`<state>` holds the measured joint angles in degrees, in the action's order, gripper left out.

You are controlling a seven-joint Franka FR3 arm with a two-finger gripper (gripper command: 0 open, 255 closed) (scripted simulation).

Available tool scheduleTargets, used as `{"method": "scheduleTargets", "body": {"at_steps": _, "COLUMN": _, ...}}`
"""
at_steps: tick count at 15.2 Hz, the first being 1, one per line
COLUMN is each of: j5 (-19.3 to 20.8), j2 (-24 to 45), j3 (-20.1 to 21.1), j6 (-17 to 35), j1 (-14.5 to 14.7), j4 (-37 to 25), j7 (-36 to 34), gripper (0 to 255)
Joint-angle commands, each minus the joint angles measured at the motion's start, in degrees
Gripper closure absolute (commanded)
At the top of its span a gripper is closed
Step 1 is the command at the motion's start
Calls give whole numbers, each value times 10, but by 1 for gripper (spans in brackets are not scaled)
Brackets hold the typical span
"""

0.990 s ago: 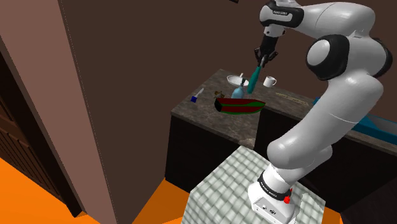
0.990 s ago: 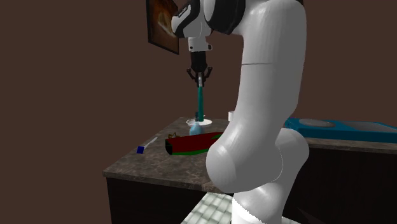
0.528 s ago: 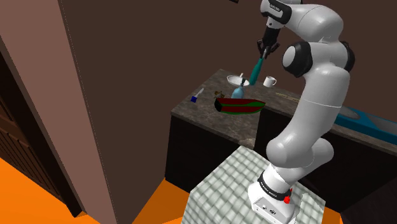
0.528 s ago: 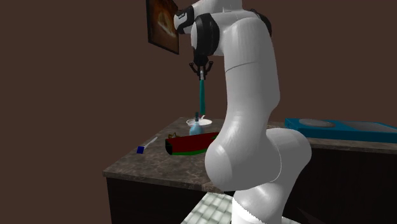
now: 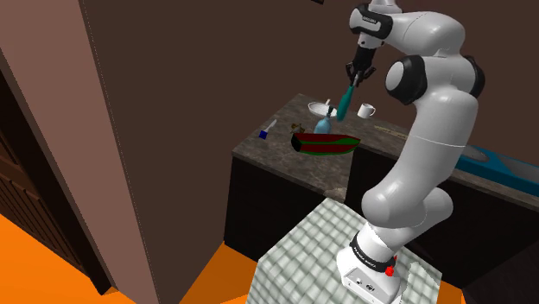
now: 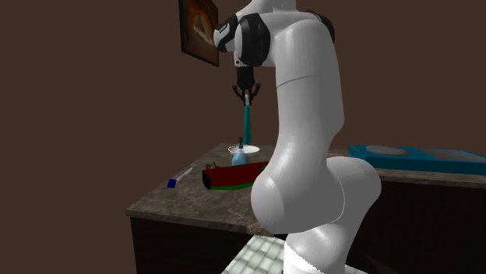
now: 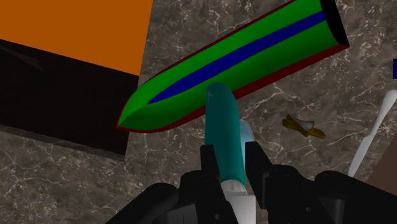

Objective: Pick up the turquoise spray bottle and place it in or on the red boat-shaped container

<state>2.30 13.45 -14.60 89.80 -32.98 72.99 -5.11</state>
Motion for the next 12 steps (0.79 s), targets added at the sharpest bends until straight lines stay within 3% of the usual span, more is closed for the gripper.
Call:
{"method": "scheduleTargets", "body": {"at_steps": 1, "j5": 2, "j2": -9, "j3": 0, "j6": 21, "j1": 2, "j4": 29, "j7": -2, "gripper": 255}}
{"method": "scheduleTargets", "body": {"at_steps": 12, "j5": 9, "j2": -30, "j3": 2, "j6": 113, "j1": 6, "j4": 143, "j7": -12, "gripper": 255}}
